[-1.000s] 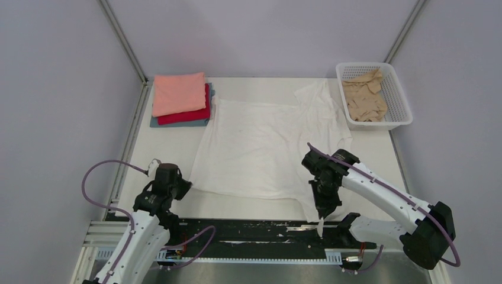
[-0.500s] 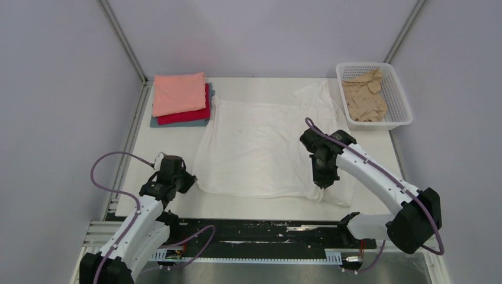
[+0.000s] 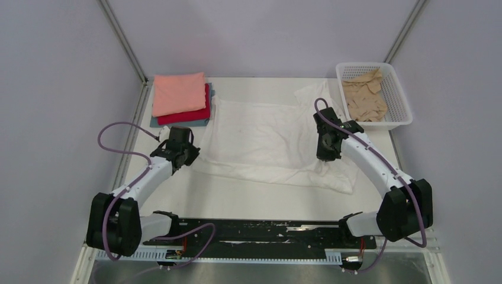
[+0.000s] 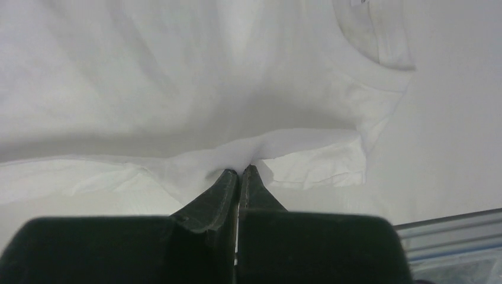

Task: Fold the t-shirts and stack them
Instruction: Fold the flattened tshirt in 1/3 of the way

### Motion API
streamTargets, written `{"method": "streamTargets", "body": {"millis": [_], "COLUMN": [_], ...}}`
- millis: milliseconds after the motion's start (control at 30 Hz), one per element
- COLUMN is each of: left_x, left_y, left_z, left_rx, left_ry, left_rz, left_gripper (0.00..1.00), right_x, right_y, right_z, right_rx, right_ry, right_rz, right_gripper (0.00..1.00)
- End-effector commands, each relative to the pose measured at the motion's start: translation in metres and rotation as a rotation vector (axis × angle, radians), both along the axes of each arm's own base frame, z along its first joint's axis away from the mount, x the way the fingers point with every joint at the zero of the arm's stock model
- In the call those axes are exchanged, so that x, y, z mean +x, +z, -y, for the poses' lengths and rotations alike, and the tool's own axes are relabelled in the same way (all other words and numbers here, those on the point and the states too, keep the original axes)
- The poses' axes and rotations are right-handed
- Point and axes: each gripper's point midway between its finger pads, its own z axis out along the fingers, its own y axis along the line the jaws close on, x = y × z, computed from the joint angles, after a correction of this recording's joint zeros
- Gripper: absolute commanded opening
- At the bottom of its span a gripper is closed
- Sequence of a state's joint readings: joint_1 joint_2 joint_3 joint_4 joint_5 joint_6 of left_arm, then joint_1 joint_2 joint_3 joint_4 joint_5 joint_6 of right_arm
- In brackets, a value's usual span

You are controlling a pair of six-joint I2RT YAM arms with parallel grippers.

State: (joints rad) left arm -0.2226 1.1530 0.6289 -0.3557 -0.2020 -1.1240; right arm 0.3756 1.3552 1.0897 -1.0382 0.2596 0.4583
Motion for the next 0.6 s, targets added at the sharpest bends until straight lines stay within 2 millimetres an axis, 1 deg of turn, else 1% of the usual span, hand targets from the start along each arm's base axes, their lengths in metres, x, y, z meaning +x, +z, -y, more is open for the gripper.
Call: {"method": "streamTargets", "body": {"millis": [0, 100, 167, 333, 433, 533, 567], "left_x": [0.033, 0.050, 0.055, 0.061, 0.063, 0.064, 0.065], "left_y": [0.012, 0.014, 0.012, 0.009, 0.009, 0.005, 0.004], "left_z": [-0.008, -0.007, -0.008, -0.016, -0.019, -0.018, -0.017], "left_rx": [0.035, 0.041, 0.046, 0.083, 0.092, 0.087, 0.086], "left_ry": [0.063, 0.075, 0.089, 0.127, 0.142, 0.140, 0.139], "left_rz": [0.046, 0.053, 0.049, 0.037, 0.040, 0.032, 0.028], "left_gripper": [0.00, 0.00, 0.00, 0.00, 0.00, 0.00, 0.00], "right_x": [0.048, 0.059, 0.067, 0.085, 0.096, 0.106, 0.110], "right_y": [0.015, 0.014, 0.017, 0.025, 0.029, 0.028, 0.024], "right_z": [-0.002, 0.002, 0.006, 0.009, 0.005, 0.005, 0.004], "right_rx": [0.044, 0.040, 0.036, 0.014, 0.014, -0.009, -0.021], "right_ry": [-0.003, -0.010, -0.026, -0.020, 0.016, 0.062, 0.085], "right_rz": [0.142, 0.149, 0.160, 0.191, 0.195, 0.192, 0.183], "right_gripper": [0.00, 0.00, 0.00, 0.00, 0.00, 0.01, 0.02]}}
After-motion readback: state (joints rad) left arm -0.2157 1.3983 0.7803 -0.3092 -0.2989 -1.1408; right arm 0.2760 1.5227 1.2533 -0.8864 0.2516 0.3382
